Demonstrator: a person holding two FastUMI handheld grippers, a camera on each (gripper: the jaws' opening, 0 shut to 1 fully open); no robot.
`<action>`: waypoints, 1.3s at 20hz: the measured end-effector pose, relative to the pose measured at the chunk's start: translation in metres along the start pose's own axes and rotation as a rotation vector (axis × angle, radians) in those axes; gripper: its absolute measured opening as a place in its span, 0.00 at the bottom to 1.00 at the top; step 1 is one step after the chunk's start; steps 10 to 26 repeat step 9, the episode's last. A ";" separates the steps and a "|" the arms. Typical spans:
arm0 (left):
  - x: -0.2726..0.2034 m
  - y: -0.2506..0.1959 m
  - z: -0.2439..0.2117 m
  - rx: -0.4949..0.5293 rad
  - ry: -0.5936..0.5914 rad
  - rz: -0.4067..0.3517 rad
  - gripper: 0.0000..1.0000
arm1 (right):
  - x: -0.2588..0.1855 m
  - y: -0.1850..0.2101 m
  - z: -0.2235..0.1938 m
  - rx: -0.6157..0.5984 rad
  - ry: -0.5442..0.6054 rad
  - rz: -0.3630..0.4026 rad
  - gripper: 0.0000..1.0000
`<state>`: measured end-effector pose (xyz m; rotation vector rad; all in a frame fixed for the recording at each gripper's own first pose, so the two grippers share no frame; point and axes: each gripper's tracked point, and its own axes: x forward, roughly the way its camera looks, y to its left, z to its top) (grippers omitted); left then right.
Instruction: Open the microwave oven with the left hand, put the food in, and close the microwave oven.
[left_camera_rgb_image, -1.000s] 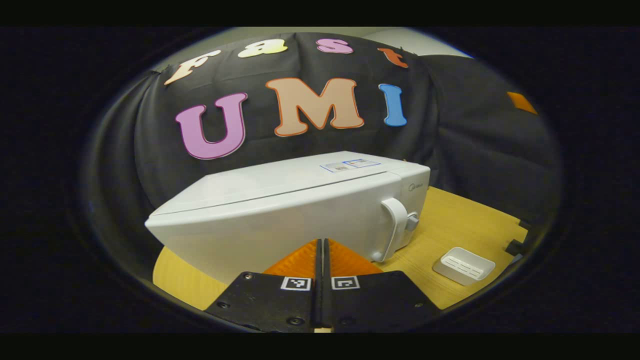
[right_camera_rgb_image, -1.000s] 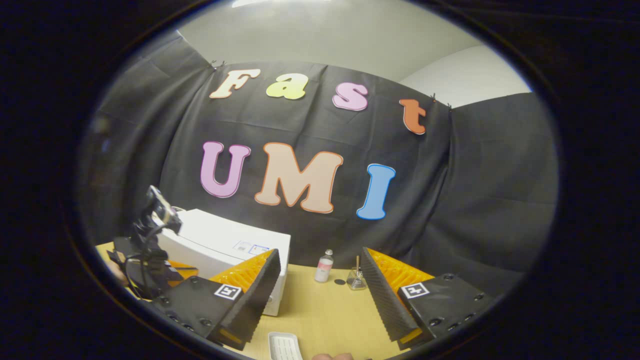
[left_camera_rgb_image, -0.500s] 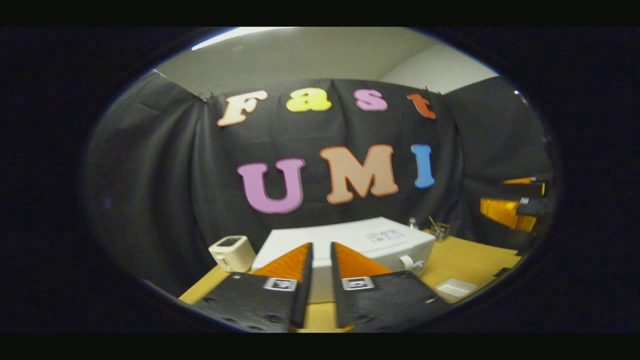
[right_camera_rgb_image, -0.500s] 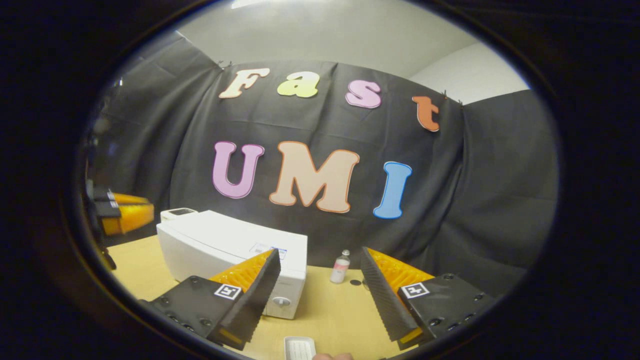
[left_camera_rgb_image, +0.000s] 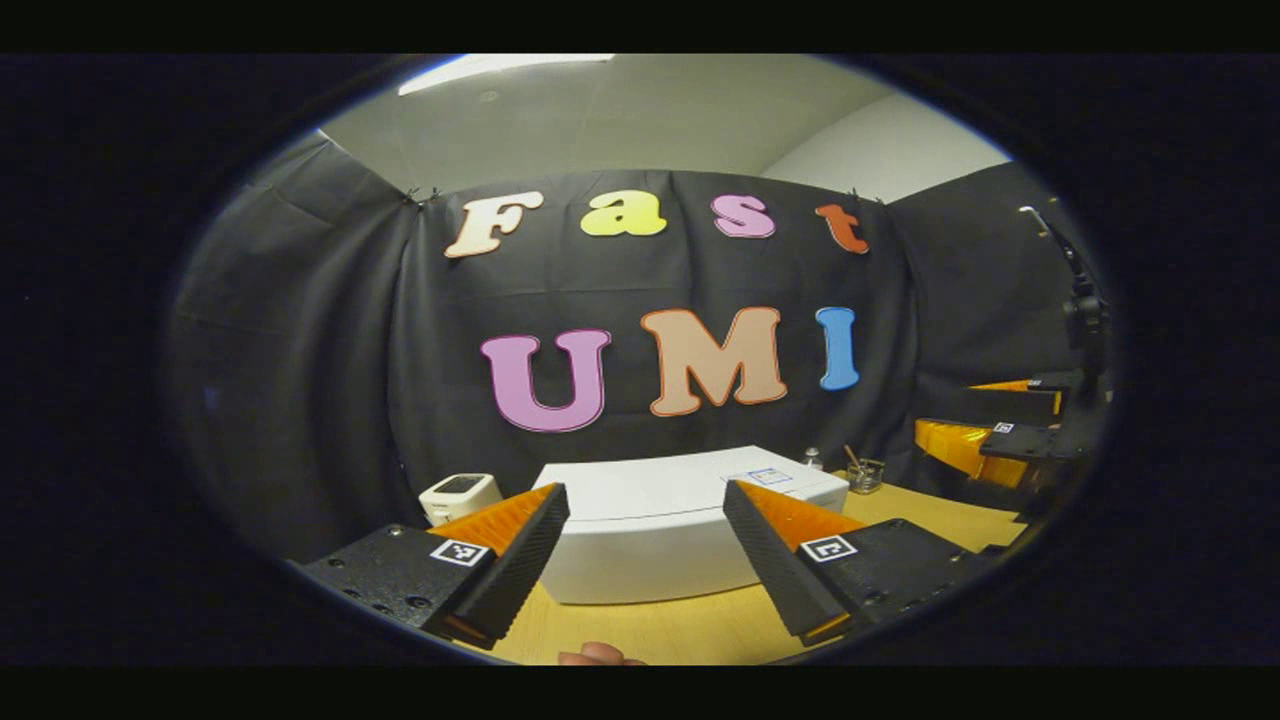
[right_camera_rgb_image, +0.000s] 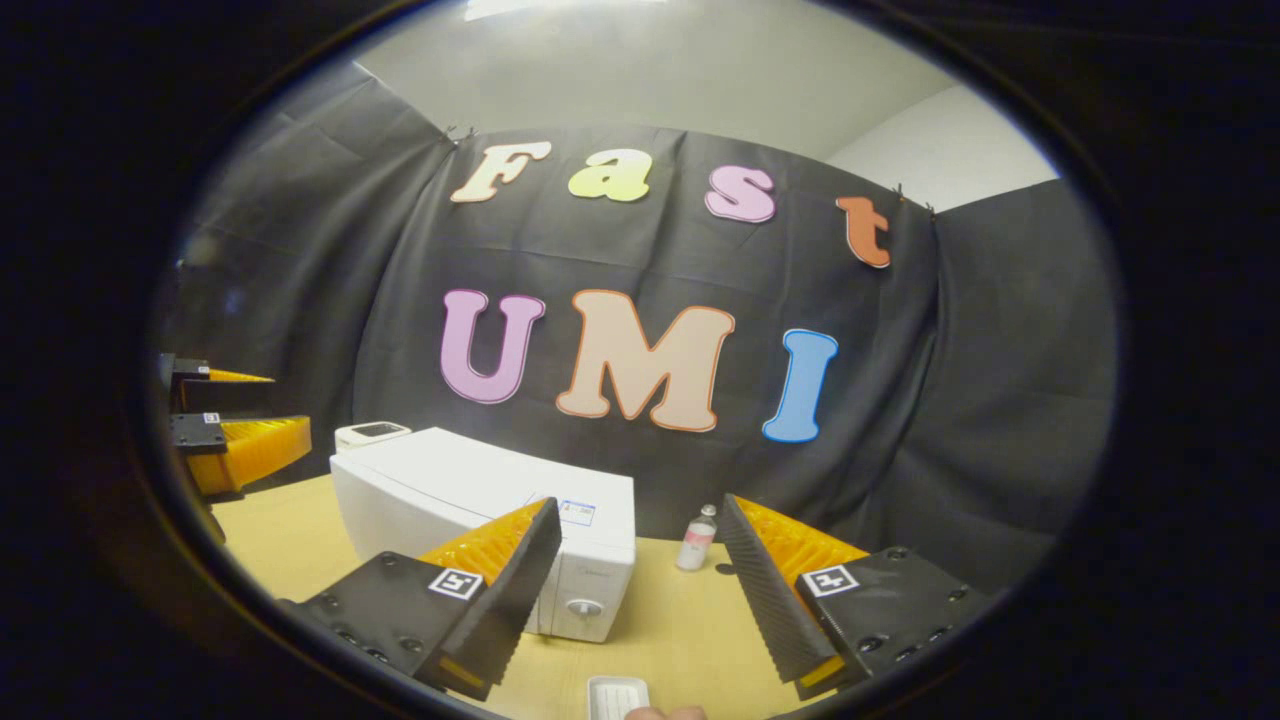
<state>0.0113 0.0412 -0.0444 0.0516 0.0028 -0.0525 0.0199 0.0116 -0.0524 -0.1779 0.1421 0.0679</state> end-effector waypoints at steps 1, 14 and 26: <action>-0.001 0.000 0.000 0.004 0.000 -0.002 0.97 | -0.002 -0.001 0.000 0.001 -0.001 -0.003 0.97; -0.011 -0.007 -0.005 0.003 0.028 -0.023 0.97 | -0.009 -0.003 -0.001 0.015 0.004 -0.012 0.99; -0.011 -0.007 -0.005 0.003 0.028 -0.023 0.97 | -0.009 -0.003 -0.001 0.015 0.004 -0.012 0.99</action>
